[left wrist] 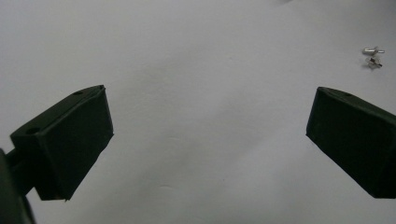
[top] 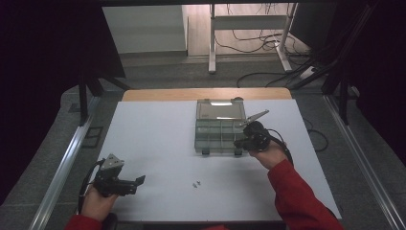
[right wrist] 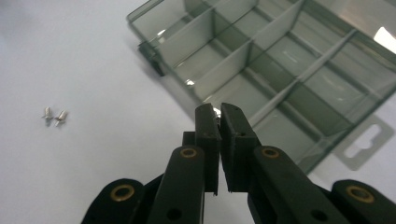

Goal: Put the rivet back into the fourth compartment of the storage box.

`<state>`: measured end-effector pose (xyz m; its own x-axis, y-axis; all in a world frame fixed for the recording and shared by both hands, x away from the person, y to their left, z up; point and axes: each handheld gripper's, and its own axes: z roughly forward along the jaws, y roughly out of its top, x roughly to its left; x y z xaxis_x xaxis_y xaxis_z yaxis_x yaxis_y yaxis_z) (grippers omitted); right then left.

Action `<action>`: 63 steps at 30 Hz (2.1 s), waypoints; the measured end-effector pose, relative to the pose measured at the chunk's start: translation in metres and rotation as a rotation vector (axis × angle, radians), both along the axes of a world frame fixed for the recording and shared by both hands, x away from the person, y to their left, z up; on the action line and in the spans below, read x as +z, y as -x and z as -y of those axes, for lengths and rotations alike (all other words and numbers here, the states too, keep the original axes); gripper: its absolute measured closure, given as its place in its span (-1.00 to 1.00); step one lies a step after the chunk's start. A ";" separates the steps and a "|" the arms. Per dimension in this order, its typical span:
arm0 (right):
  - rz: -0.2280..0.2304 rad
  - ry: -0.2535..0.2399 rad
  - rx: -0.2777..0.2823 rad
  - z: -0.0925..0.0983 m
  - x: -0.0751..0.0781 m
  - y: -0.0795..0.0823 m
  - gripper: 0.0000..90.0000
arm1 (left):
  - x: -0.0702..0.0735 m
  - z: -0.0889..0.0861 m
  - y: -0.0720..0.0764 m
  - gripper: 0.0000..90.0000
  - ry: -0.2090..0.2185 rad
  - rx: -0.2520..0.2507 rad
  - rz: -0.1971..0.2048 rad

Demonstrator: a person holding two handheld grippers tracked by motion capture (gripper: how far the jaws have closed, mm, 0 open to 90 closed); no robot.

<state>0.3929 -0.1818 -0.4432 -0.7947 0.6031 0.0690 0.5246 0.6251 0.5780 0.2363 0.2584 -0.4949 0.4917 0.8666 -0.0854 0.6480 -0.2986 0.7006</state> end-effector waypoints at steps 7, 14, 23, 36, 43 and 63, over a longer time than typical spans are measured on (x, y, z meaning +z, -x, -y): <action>0.018 0.008 -0.046 0.008 0.000 -0.014 0.91 | 0.000 0.000 0.000 -0.98 -0.001 0.002 -0.001; 0.028 0.004 -0.100 0.016 -0.001 -0.026 0.91 | 0.000 0.000 0.000 -0.98 -0.003 0.000 -0.002; 0.041 0.003 -0.146 0.021 -0.001 -0.042 0.91 | 0.000 0.001 -0.002 -0.98 0.001 -0.004 -0.003; 0.036 0.023 -0.180 0.019 -0.009 -0.069 0.91 | 0.000 0.001 -0.003 -0.98 -0.001 -0.006 -0.005; 0.026 0.045 -0.187 0.016 -0.020 -0.079 0.91 | 0.000 0.001 -0.003 -0.98 -0.001 -0.004 -0.006; 0.041 0.042 -0.175 0.014 -0.019 -0.074 0.69 | 0.000 0.001 -0.003 -0.98 -0.004 -0.007 -0.006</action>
